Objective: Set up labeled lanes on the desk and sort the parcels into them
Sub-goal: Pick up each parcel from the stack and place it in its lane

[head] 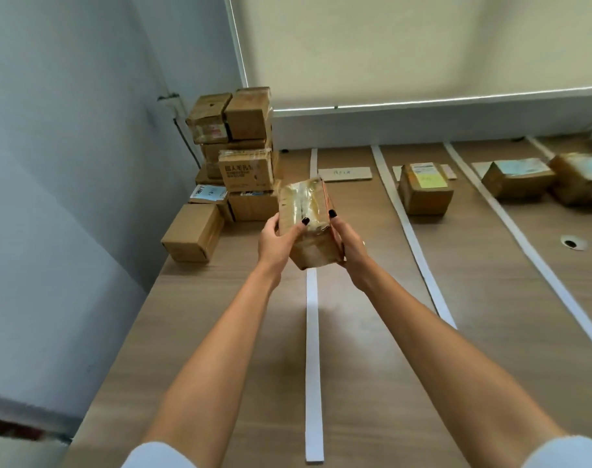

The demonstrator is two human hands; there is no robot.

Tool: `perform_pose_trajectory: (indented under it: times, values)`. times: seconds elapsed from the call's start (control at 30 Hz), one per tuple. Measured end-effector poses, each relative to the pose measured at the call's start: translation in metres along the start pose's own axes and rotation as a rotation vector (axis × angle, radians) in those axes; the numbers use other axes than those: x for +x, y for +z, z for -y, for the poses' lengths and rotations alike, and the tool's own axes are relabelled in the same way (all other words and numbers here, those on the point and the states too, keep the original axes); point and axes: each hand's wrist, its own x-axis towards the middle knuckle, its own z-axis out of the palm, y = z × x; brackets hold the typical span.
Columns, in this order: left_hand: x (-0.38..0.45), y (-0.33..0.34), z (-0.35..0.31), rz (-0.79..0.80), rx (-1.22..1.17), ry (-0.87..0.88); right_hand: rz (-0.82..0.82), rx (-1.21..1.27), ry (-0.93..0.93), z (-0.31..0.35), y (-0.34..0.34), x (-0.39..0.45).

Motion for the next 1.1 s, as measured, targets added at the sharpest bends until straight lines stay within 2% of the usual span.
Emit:
perform_pose_trajectory:
  times: [0.13, 0.23, 0.33, 0.43, 0.6, 0.67, 0.8, 0.97, 1.1]
  values:
    - [-0.021, 0.023, 0.0, 0.07, -0.146, 0.003, 0.046, -0.034, 0.028, 0.013, -0.016, -0.016]
    - [-0.027, 0.028, 0.012, 0.117, -0.118, 0.073, 0.002, -0.011, -0.004, 0.017, -0.028, -0.019]
    - [-0.029, 0.029, 0.017, 0.045, -0.073, 0.086, -0.024, 0.043, -0.007, 0.017, -0.044, -0.021]
    - [-0.029, 0.032, 0.018, -0.001, -0.132, -0.002, -0.043, 0.152, 0.007, 0.009, -0.057, -0.022]
    - [-0.032, 0.045, 0.017, 0.215, -0.352, -0.116, -0.038, 0.288, 0.022, -0.005, -0.068, -0.025]
    - [-0.035, 0.05, 0.017, 0.251, -0.381, -0.121, -0.068, 0.267, 0.023, -0.01, -0.071, -0.026]
    - [-0.037, 0.064, 0.018, 0.273, -0.266, -0.127, -0.155, 0.022, 0.017, -0.005, -0.083, -0.028]
    - [-0.041, 0.108, 0.024, 0.282, -0.168, -0.13, -0.063, -0.084, 0.044, 0.002, -0.117, -0.034]
    - [-0.044, 0.162, 0.029, 0.276, -0.138, -0.158, -0.071, -0.086, 0.055, 0.002, -0.169, -0.028]
